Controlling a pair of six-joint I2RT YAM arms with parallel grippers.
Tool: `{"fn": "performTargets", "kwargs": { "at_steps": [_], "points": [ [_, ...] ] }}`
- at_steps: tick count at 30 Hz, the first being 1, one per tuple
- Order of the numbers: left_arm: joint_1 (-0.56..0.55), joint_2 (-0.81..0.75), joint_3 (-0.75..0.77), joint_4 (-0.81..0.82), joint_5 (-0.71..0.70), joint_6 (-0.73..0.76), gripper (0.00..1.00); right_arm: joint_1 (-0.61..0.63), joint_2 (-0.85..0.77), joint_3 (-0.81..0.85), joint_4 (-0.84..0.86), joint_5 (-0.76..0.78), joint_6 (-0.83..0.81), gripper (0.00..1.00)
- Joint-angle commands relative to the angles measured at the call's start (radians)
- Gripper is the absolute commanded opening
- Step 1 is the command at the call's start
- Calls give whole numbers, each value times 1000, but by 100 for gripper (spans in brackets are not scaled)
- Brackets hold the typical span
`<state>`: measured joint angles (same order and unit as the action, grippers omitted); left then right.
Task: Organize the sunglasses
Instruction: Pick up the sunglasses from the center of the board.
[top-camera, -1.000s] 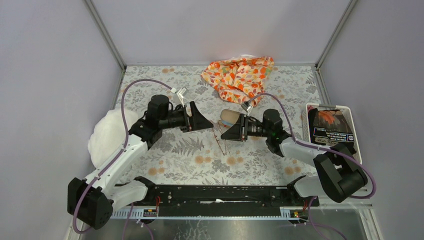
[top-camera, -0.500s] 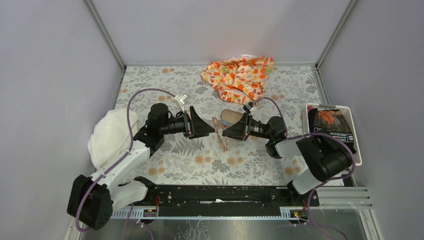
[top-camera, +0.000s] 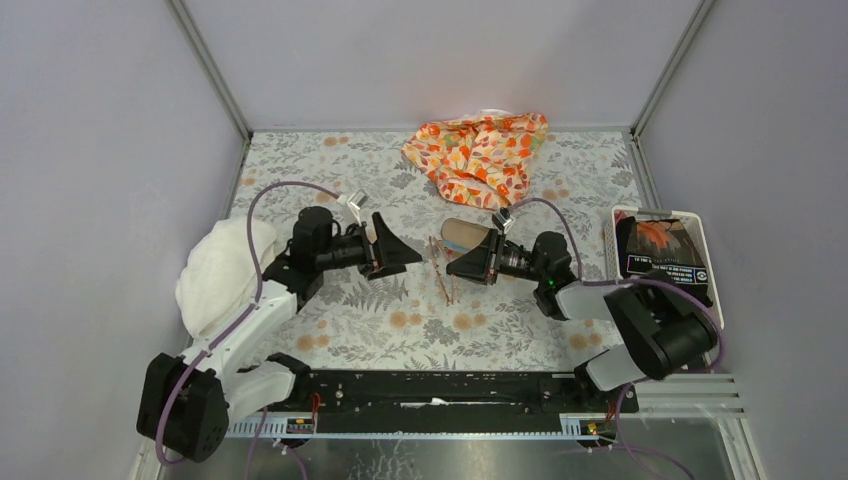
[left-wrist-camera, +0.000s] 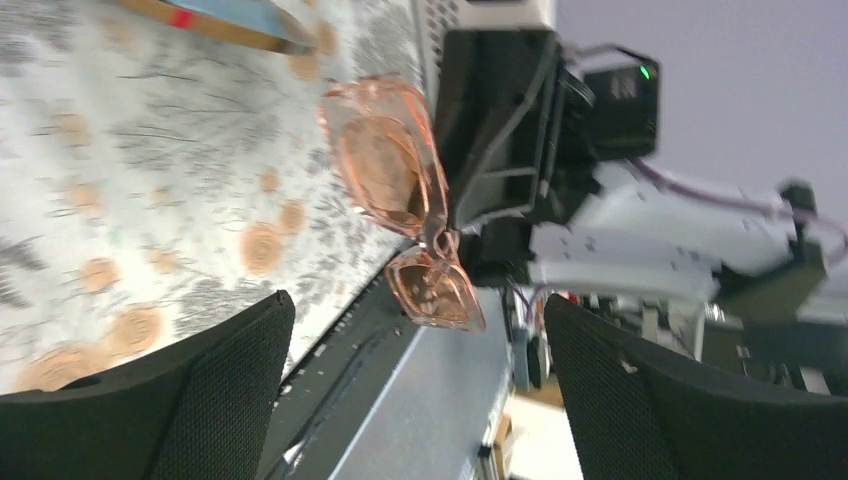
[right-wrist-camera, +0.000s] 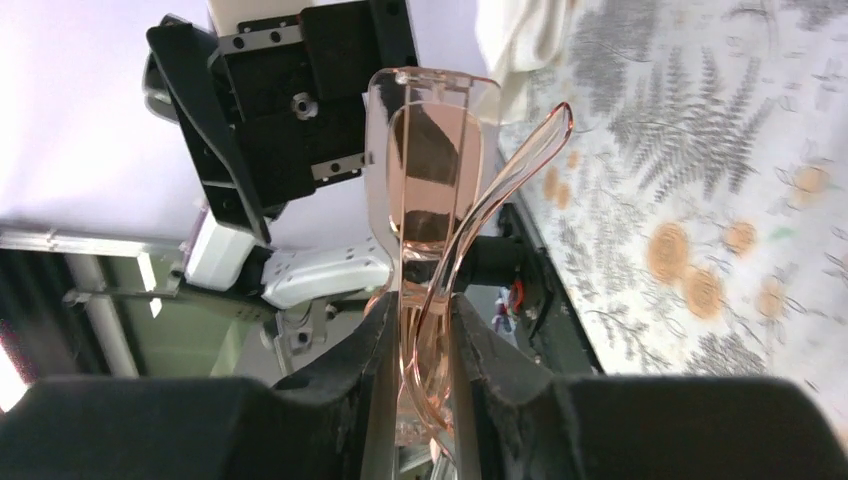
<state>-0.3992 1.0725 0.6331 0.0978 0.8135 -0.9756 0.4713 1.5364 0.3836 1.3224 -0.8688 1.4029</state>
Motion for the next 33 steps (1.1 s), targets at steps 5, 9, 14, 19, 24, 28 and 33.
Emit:
{"fn": "performTargets", "kwargs": {
  "at_steps": [5, 9, 14, 19, 24, 28, 33],
  "points": [
    [158, -116, -152, -245, -120, 73, 96, 96, -272, 129, -1038, 401, -598, 0],
    [180, -146, -179, -295, -160, 96, 96, 198, -253, 225, -1284, 628, -701, 0],
    [181, -134, -150, -404, -259, 160, 96, 318, -188, 280, -1366, 821, -768, 0],
    [180, -129, -156, -438, -305, 179, 96, 355, -142, 311, -1434, 975, -828, 0],
    [180, -120, -158, -431, -305, 184, 96, 441, -81, 369, -1520, 1097, -858, 4],
    [180, -121, -159, -431, -303, 186, 96, 503, -64, 426, -1616, 1228, -833, 43],
    [180, -123, -161, -431, -303, 186, 96, 580, -57, 498, -1737, 1383, -791, 54]
  ]
}}
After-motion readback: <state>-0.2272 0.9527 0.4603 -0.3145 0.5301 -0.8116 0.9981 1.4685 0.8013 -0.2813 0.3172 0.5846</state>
